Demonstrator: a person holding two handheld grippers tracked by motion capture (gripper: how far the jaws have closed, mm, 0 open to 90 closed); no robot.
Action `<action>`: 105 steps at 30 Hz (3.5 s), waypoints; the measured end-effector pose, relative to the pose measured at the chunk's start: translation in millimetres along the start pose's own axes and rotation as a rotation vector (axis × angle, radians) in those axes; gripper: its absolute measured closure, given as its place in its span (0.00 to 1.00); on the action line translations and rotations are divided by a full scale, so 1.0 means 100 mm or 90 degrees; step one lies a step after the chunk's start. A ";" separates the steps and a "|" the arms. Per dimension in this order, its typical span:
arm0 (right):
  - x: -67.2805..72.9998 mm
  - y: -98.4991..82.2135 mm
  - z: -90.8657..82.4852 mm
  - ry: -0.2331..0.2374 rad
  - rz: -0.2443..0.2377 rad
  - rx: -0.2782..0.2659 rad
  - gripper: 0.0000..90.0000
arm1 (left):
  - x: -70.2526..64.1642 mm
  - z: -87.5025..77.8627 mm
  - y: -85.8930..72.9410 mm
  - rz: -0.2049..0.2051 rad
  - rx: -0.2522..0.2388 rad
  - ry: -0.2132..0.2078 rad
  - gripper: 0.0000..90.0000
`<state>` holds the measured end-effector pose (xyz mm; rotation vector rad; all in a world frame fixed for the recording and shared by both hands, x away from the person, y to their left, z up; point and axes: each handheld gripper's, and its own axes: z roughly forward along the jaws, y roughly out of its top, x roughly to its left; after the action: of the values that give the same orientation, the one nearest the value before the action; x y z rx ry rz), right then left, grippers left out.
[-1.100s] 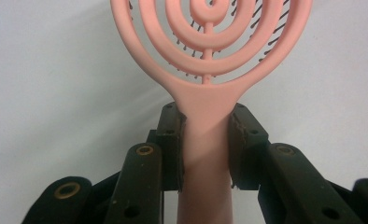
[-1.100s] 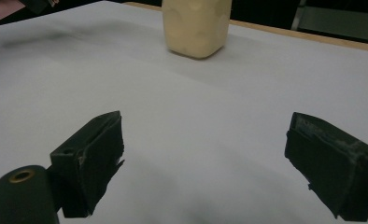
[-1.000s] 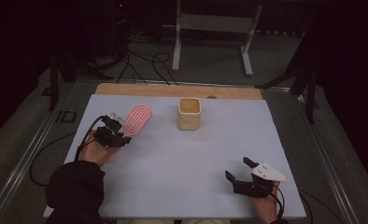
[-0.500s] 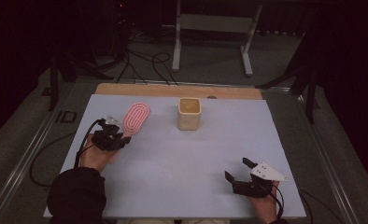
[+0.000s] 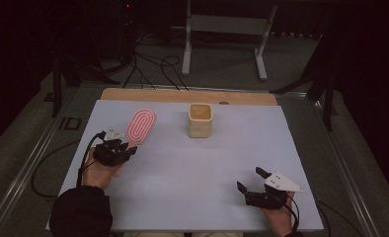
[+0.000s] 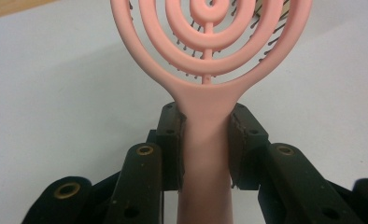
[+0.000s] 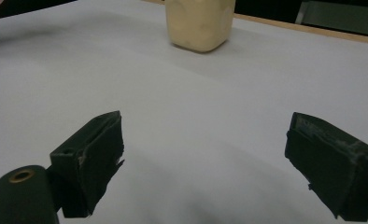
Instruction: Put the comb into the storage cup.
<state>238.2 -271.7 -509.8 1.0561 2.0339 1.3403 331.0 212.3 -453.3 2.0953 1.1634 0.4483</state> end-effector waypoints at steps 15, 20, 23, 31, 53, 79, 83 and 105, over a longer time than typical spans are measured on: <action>0.00 0.00 0.00 0.002 0.003 0.001 0.12 | -0.11 -0.16 -0.07 0.001 -0.068 -0.001 0.78; 0.01 0.00 0.01 0.009 0.003 0.002 0.12 | -0.14 -0.21 -0.08 0.003 -0.085 0.003 0.78; 0.03 0.01 0.02 0.015 0.003 0.004 0.12 | -0.15 -0.24 -0.09 0.001 -0.093 0.009 0.78; 0.01 0.03 0.02 0.020 0.015 0.000 0.10 | -0.18 -0.24 -0.09 0.002 -0.105 0.013 0.78; -0.04 0.50 0.19 0.045 0.048 0.016 0.09 | -0.50 -0.17 0.06 0.051 -0.123 0.000 0.78; 0.22 1.16 0.65 0.137 0.080 -0.019 0.08 | -0.86 -0.04 0.16 0.105 -0.142 -0.008 0.78; 0.29 1.24 0.71 0.155 0.087 -0.025 0.08 | -0.94 -0.01 0.17 0.115 -0.144 -0.003 0.78; 0.67 1.54 1.08 0.240 0.088 -0.009 0.11 | -1.18 0.03 0.13 0.162 -0.158 0.045 0.78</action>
<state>330.9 -124.8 -411.4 1.0141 2.2430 1.7319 276.8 106.7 -442.1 2.0263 0.8333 0.7513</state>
